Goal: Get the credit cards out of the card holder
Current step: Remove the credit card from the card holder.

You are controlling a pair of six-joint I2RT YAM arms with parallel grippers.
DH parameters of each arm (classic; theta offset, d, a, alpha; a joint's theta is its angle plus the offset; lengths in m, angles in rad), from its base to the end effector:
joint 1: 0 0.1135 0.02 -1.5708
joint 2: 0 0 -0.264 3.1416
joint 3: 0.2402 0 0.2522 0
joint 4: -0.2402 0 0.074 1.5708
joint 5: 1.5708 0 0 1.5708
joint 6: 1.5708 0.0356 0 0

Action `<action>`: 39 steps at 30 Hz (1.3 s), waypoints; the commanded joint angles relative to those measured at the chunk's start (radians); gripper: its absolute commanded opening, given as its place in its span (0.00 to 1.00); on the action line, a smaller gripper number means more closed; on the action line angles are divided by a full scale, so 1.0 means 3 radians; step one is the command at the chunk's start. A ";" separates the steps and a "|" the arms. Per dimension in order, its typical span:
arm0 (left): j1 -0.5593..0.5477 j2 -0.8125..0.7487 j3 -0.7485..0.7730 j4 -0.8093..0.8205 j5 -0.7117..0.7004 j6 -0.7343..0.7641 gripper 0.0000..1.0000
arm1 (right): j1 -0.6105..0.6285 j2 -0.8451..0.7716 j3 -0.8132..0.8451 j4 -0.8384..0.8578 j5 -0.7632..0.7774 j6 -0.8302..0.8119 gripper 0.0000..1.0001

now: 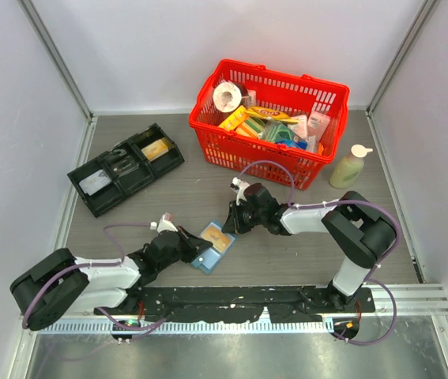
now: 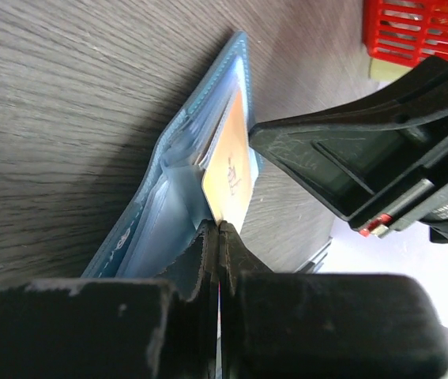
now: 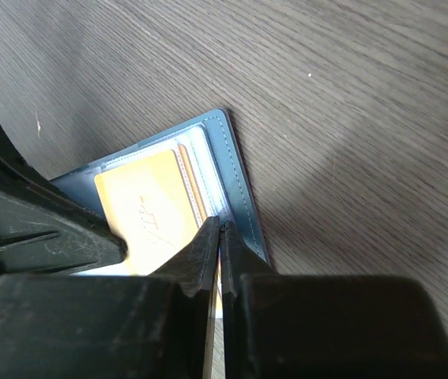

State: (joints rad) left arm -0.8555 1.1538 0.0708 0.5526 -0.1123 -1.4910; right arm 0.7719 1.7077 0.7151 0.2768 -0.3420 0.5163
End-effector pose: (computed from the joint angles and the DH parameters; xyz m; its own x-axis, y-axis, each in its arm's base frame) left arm 0.1179 -0.1297 0.1113 -0.7110 -0.6919 -0.1253 -0.2760 0.4384 -0.8553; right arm 0.2219 0.2327 0.1321 -0.8229 -0.1519 -0.5476 -0.4970 0.6596 0.5639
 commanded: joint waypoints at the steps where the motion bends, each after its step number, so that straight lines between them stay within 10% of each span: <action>1: -0.0012 -0.0235 -0.0062 0.0178 -0.0045 -0.0061 0.00 | 0.0014 0.0035 -0.0139 -0.0386 0.0173 -0.0034 0.08; 14: -0.0048 -0.1095 -0.0118 -0.1171 -0.0065 -0.0184 0.00 | -0.0027 -0.0042 -0.0149 -0.0360 0.0204 -0.0013 0.07; 39: -0.0043 -0.1341 -0.0093 -0.1612 -0.0111 -0.0010 0.00 | 0.0280 -0.0380 0.0086 -0.0120 -0.0214 -0.0238 0.19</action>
State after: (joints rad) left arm -0.8646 0.7410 0.0494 0.0826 -0.1230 -1.5257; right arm 0.8375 1.5429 0.6857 0.1764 -0.3389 0.4648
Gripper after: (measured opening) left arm 0.010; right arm 0.191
